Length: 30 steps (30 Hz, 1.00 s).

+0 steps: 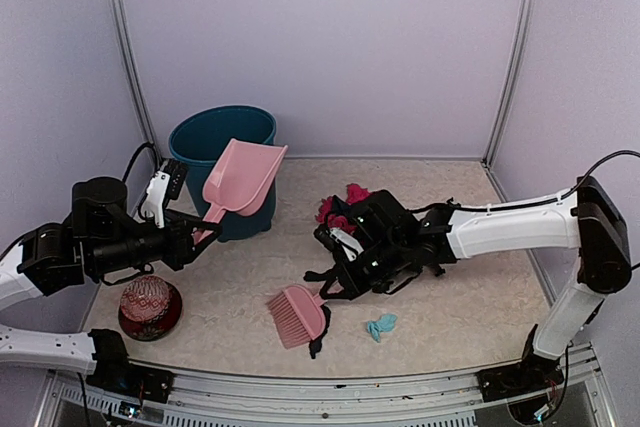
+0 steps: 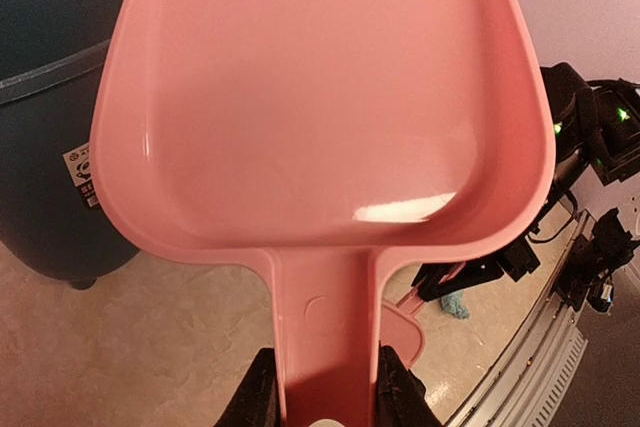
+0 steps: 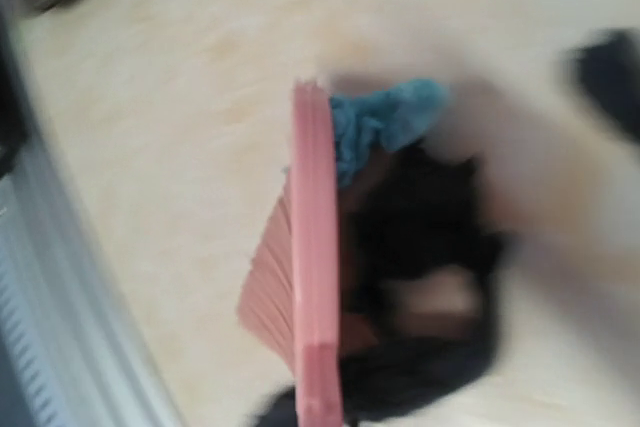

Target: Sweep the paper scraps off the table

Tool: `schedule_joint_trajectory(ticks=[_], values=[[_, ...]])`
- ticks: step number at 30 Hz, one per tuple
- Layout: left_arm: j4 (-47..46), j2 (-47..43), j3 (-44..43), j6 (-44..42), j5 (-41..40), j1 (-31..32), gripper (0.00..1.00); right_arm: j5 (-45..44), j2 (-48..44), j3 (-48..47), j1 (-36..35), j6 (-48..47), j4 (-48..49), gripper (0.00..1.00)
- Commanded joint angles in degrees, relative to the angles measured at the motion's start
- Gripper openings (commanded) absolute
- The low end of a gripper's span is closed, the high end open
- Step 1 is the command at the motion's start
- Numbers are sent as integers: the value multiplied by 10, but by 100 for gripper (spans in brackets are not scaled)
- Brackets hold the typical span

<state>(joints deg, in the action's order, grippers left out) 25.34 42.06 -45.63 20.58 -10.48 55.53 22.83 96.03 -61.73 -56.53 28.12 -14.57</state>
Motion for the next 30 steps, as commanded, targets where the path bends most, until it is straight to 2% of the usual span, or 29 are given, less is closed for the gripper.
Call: schedule_joint_trajectory(ticks=[1,8,12,17,24,30], values=[[-15,3,4,3,11,-2,0,-131,-45,4,56,-14,-91,0],[-18,15,5,3,25,-1,0,-250,-98,8,162,-62,-133,0],[-18,19,5,2,25,4,0,-245,-131,-6,195,-88,-129,0],[-17,24,5,3,25,5,0,-184,-195,-22,195,-123,-128,0],[-19,37,5,3,36,11,0,-72,-268,-32,195,-135,-203,0],[-20,43,6,3,37,25,0,27,-331,18,195,-114,-264,0]])
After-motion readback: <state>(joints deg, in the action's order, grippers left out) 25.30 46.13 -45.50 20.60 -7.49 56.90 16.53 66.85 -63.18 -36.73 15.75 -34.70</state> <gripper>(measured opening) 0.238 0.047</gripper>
